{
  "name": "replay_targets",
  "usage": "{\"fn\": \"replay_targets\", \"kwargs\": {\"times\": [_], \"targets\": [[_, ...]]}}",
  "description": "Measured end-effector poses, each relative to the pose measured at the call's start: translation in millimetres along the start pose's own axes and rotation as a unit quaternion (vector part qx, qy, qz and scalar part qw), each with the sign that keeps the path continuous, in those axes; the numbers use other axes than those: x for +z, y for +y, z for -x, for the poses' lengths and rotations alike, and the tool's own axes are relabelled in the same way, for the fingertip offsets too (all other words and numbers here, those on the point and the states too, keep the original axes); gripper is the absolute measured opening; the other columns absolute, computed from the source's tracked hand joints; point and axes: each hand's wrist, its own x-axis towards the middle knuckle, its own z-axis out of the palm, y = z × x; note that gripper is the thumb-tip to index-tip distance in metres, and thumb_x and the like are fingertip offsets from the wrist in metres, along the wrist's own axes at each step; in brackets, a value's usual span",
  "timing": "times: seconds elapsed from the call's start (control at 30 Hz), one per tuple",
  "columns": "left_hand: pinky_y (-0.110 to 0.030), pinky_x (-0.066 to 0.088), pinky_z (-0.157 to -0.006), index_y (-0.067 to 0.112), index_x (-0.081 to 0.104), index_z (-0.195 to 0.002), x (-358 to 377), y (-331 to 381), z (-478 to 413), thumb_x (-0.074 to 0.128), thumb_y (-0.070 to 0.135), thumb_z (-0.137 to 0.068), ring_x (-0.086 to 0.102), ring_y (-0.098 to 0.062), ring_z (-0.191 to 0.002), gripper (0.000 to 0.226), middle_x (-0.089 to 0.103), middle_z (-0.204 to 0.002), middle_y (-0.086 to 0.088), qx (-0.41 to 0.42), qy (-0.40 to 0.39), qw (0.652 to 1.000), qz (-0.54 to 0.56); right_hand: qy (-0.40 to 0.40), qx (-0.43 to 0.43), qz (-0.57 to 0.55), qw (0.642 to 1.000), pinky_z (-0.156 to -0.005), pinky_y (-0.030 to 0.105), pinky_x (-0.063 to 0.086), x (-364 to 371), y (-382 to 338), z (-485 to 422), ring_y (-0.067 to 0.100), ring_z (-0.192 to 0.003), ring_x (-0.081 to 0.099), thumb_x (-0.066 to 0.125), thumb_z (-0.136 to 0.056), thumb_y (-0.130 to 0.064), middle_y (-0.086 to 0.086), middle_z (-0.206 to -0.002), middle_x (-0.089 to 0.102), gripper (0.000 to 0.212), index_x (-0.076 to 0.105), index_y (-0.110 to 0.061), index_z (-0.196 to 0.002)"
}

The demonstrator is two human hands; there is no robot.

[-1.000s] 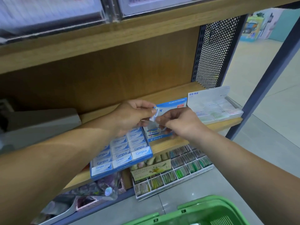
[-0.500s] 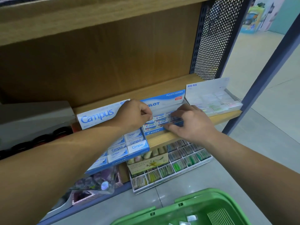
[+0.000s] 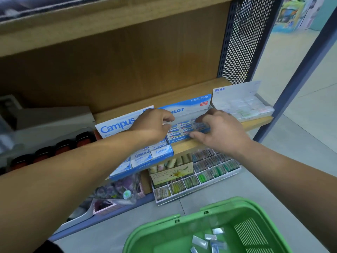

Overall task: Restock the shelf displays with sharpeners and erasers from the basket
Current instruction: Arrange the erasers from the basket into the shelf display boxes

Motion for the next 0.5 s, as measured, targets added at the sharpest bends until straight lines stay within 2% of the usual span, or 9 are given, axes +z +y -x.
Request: {"fn": "replay_targets", "kwargs": {"times": [0.07,0.13,0.2,0.27,0.33,0.4,0.5], "targets": [[-0.031,0.051,-0.099,0.025,0.072,-0.118,-5,7,19,0.068,0.024,-0.096,0.064,-0.011,-0.108,0.023,0.071,-0.118,0.008,0.015,0.024,0.999,0.018,0.008,-0.018,-0.008,1.0,-0.098,0.033,0.043,-3,-6,14,0.019,-0.12,0.056,0.067,-0.085,-0.064,-0.004,-0.123,0.061,0.053,0.067,-0.03,-0.126],[-0.032,0.056,-0.089,0.025,0.074,-0.111,-6,17,44,0.069,0.023,-0.093,0.069,-0.012,-0.094,0.019,0.073,-0.101,0.009,0.034,0.03,0.997,0.059,-0.002,-0.034,-0.01,0.999,-0.092,0.033,0.046,-7,-11,32,0.017,-0.119,0.057,0.066,-0.085,-0.064,-0.007,-0.117,0.062,0.05,0.067,-0.034,-0.125],[-0.033,0.059,-0.075,0.027,0.074,-0.103,-1,28,71,0.07,0.022,-0.092,0.071,-0.013,-0.077,0.013,0.073,-0.084,0.009,0.051,0.011,0.992,0.114,-0.025,-0.042,0.001,0.999,-0.08,0.031,0.045,-12,-15,57,0.015,-0.113,0.058,0.064,-0.086,-0.064,-0.011,-0.111,0.062,0.044,0.066,-0.036,-0.121],[-0.027,0.055,-0.061,0.026,0.075,-0.093,14,38,96,0.071,0.02,-0.091,0.066,-0.005,-0.061,0.007,0.071,-0.07,0.01,0.07,-0.02,0.986,0.153,-0.042,-0.041,-0.005,0.998,-0.072,0.029,0.042,-12,-14,87,0.013,-0.101,0.061,0.063,-0.083,-0.069,-0.013,-0.1,0.064,0.042,0.068,-0.036,-0.11],[-0.023,0.051,-0.06,0.021,0.077,-0.088,40,46,120,0.071,0.022,-0.089,0.062,0.0,-0.06,0.006,0.071,-0.069,0.011,0.094,-0.064,0.982,0.152,-0.073,-0.017,-0.02,0.997,-0.072,0.03,0.05,-5,-10,122,0.011,-0.09,0.063,0.055,-0.075,-0.079,-0.014,-0.089,0.067,0.051,0.069,-0.037,-0.101],[-0.027,0.055,-0.062,0.018,0.077,-0.087,70,53,142,0.071,0.025,-0.087,0.064,-0.004,-0.063,0.01,0.074,-0.073,0.006,0.101,-0.131,0.974,0.154,-0.142,0.022,-0.021,0.989,-0.077,0.033,0.055,10,1,159,0.01,-0.085,0.064,0.059,-0.074,-0.079,-0.015,-0.085,0.067,0.049,0.069,-0.038,-0.098],[-0.031,0.058,-0.07,0.016,0.077,-0.09,117,49,173,0.074,0.021,-0.09,0.069,-0.011,-0.074,0.006,0.076,-0.083,0.002,0.07,-0.217,0.962,0.151,-0.285,0.063,-0.011,0.956,-0.085,0.032,0.055,36,19,211,0.01,-0.093,0.065,0.068,-0.08,-0.071,-0.013,-0.098,0.069,0.048,0.069,-0.034,-0.111]]}}
